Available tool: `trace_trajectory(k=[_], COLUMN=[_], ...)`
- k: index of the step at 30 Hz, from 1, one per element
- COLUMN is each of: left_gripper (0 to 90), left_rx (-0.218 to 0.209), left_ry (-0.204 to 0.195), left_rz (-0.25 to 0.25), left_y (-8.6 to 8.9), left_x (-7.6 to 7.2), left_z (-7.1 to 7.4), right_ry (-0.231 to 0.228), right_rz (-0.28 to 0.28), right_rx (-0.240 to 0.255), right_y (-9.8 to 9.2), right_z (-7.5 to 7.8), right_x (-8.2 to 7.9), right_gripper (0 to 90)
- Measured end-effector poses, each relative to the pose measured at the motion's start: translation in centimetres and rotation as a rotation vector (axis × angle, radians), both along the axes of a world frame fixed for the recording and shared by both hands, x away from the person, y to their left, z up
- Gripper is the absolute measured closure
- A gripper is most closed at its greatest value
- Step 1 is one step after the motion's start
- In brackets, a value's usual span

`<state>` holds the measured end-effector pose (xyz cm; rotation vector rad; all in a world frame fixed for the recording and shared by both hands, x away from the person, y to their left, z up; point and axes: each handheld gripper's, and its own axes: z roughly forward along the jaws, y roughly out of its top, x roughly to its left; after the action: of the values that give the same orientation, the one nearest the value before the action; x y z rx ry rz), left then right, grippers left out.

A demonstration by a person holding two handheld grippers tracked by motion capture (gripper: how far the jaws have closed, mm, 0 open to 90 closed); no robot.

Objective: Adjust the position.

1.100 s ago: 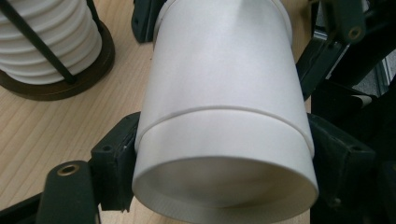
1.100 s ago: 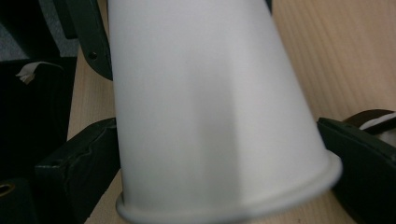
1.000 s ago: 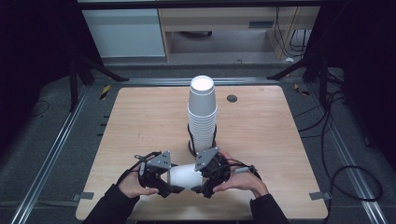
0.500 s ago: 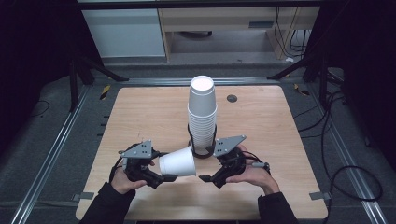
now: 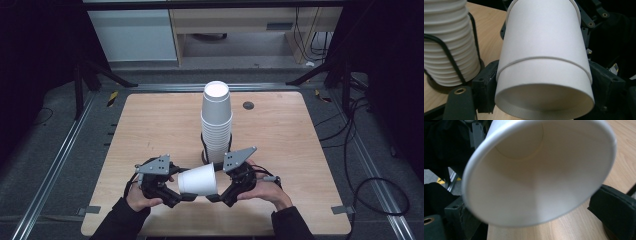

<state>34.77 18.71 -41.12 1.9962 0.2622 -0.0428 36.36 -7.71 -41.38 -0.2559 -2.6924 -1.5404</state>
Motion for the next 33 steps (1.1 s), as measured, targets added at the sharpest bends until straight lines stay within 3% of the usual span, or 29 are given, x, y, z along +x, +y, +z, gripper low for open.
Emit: trace_trajectory(k=[8, 18, 25, 27, 31, 33], left_gripper=[20.8, 20.2, 16.2, 15.2, 14.8, 14.9], left_rx=[0.04, 0.051, 0.088, 0.113, 0.218, 0.264], left_ry=[0.001, 0.003, 0.008, -0.004, -0.029, -0.029], left_rz=[-0.034, -0.024, -0.008, 0.006, 0.049, 0.052], left_y=[-0.7, -0.7, 0.2, 0.5, 0.3, 0.0], left_x=[-0.2, -0.2, 0.1, 0.2, 0.5, 0.7], left_z=[-0.3, -0.3, 0.0, 0.1, -0.6, -1.1], right_ry=[0.014, 0.024, 0.007, -0.006, -0.05, -0.046], right_rz=[0.056, 0.049, 0.018, 0.001, -0.049, -0.054], right_rx=[0.002, -0.005, -0.029, -0.047, -0.148, -0.165], right_y=[0.5, 0.4, -0.4, -0.7, -0.6, -0.4], right_z=[-0.2, -0.5, -0.3, -0.3, -0.6, -0.9], right_x=[-0.3, -0.1, 0.2, 0.3, 0.5, 0.6], right_gripper=[5.2, 7.3, 7.4, 7.3, 7.1, 7.1])
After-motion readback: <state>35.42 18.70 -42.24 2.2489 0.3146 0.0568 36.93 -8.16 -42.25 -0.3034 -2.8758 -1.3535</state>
